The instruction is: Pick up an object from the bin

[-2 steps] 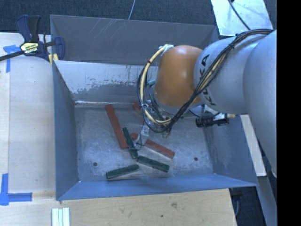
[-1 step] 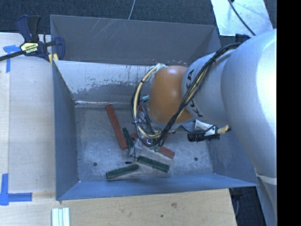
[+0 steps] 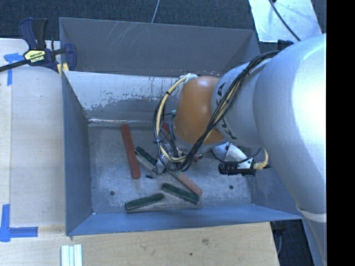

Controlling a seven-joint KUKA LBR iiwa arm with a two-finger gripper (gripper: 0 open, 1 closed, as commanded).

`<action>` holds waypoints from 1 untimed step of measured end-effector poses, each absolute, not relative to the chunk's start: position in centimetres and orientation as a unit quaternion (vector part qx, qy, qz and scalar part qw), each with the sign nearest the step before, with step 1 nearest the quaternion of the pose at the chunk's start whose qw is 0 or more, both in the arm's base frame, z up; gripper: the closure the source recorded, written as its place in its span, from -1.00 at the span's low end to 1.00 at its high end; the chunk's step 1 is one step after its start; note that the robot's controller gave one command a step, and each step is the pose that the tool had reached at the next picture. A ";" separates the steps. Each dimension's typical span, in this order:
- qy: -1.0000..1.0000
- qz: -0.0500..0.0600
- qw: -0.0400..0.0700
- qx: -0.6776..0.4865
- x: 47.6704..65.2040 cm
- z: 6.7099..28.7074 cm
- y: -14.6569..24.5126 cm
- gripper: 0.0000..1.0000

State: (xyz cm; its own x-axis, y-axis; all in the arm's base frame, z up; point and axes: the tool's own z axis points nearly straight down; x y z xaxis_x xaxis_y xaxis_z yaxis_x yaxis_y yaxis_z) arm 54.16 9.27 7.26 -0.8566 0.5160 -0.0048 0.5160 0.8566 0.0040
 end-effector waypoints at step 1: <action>0.963 0.001 0.003 0.268 54.2 7.3 9.3 1.00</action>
Offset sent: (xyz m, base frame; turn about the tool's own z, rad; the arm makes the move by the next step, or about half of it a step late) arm 0.0002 0.0001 0.0938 0.0000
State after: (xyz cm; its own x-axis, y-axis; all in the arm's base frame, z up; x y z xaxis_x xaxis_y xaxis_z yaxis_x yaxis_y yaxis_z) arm 54.16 9.27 7.26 -0.8563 0.5164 -0.0048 0.5164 0.8564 0.0041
